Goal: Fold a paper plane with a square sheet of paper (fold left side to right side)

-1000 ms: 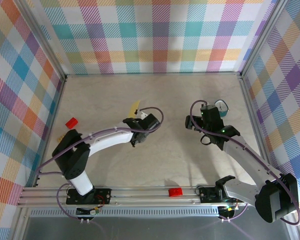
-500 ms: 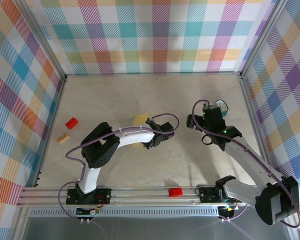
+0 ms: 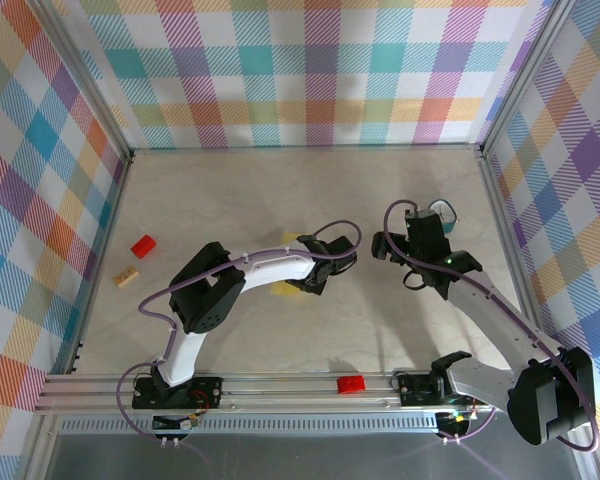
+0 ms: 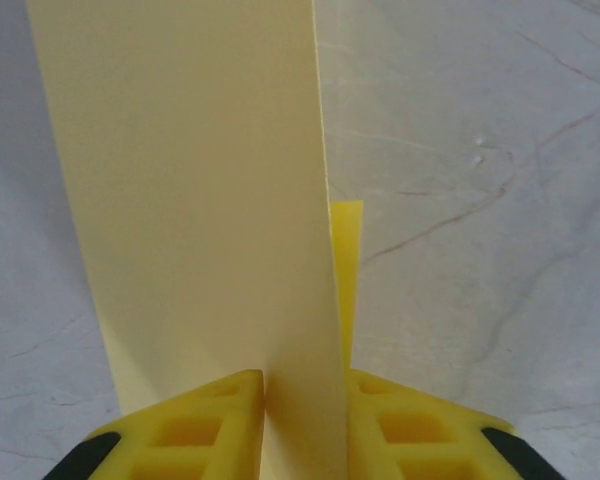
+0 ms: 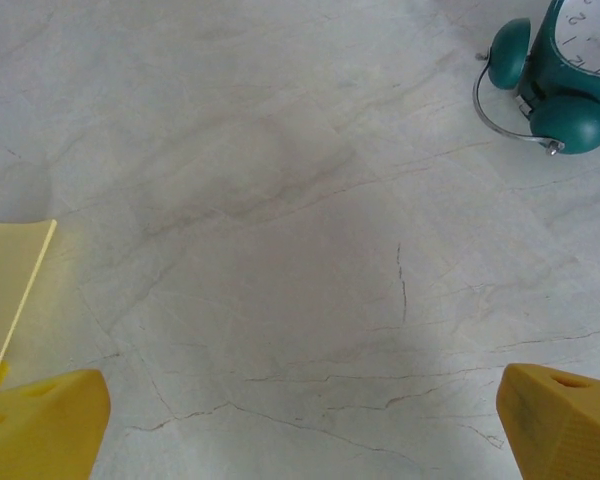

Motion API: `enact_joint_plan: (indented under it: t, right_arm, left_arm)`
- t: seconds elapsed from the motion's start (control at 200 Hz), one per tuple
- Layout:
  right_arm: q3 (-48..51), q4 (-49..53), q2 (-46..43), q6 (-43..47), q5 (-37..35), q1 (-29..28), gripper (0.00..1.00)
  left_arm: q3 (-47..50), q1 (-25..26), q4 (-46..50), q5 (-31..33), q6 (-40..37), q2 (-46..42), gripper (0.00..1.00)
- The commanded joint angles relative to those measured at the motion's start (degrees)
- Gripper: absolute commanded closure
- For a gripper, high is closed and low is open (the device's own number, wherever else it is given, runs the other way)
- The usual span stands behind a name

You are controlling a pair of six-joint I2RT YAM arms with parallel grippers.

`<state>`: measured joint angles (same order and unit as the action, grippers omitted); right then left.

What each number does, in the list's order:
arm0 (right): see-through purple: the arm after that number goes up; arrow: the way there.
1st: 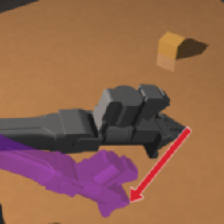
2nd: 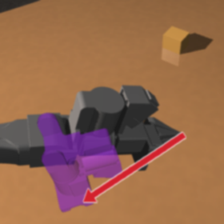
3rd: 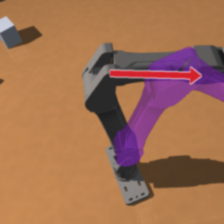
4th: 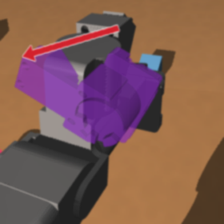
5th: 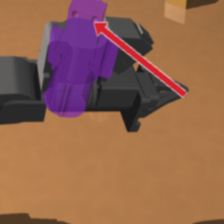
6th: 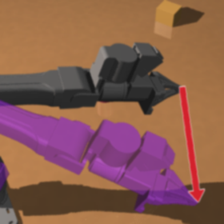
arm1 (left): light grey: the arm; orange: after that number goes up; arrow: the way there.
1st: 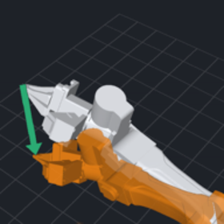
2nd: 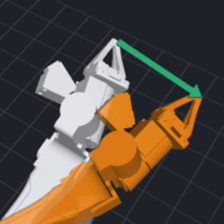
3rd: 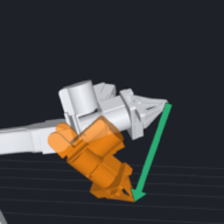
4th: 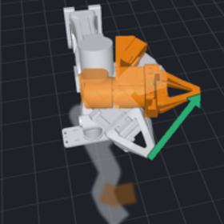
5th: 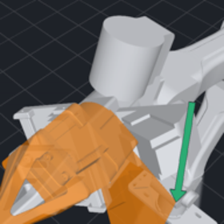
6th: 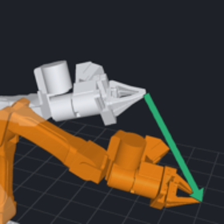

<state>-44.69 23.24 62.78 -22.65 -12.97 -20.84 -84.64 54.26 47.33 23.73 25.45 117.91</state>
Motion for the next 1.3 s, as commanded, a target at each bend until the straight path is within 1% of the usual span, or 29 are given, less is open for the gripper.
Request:
enact_joint_plan:
  t: [0.0,0.15,0.275,0.415,0.605,0.705,0.79,0.88,0.935,1.02,1.14,1.205,1.295]
  right_arm:
    - [-0.6,0.1,0.6,0.2,2.2,0.7,0.01]
    - [-1.1,0.4,1.7,-0.4,5.2,1.9,0.01]
    - [-1.7,0.9,3.1,-1.4,8.7,3.3,0.01]
    - [-2.3,0.9,4.6,-1.9,12.4,3.7,0.01]
    - [-2.7,-1.6,6.5,-2.3,20.8,3.6,0.00]
    - [-2.8,-3.8,8.8,-4.5,26.4,3.6,0.09]
    - [-3.2,-6.9,12.6,-7.2,32.7,3.6,0.21]
    - [-3.8,-10.3,18.0,-9.8,38.0,2.8,0.31]
    - [-4.8,-11.4,21.5,-10.5,38.8,1.1,0.36]
    - [-6.5,-13.7,26.1,-11.6,39.3,-2.0,0.39]
    - [-8.1,-19.5,31.9,-14.7,40.5,-5.0,0.47]
    - [-9.8,-21.1,34.7,-15.4,41.0,-6.3,0.51]
    - [-12.6,-21.1,38.1,-15.5,40.8,-7.8,0.59]
  left_arm:
    - [-1.5,-0.8,-1.4,-4.7,-0.5,0.4,0.69]
    - [-1.1,-1.8,-5.2,-10.2,-1.4,-1.0,0.54]
    - [0.1,-3.5,-8.1,-14.2,-2.2,-3.0,0.46]
    - [4.0,-6.3,-13.1,-18.1,-3.1,-8.1,0.41]
    - [13.2,-11.6,-23.5,-24.6,-2.9,-18.3,0.38]
    - [19.3,-15.2,-30.3,-28.4,-1.4,-23.5,0.38]
    - [24.6,-18.9,-37.3,-31.5,0.7,-27.2,0.36]
    - [30.1,-22.6,-42.8,-34.4,3.1,-30.3,0.31]
    - [32.9,-24.9,-45.7,-36.4,4.9,-31.7,0.29]
    - [37.1,-28.3,-50.0,-39.2,7.6,-33.5,0.28]
    - [43.3,-32.5,-56.5,-43.5,11.3,-34.4,0.26]
    - [45.1,-33.6,-59.0,-45.0,11.9,-34.2,0.26]
    - [46.3,-34.0,-60.1,-45.4,11.8,-33.7,0.26]
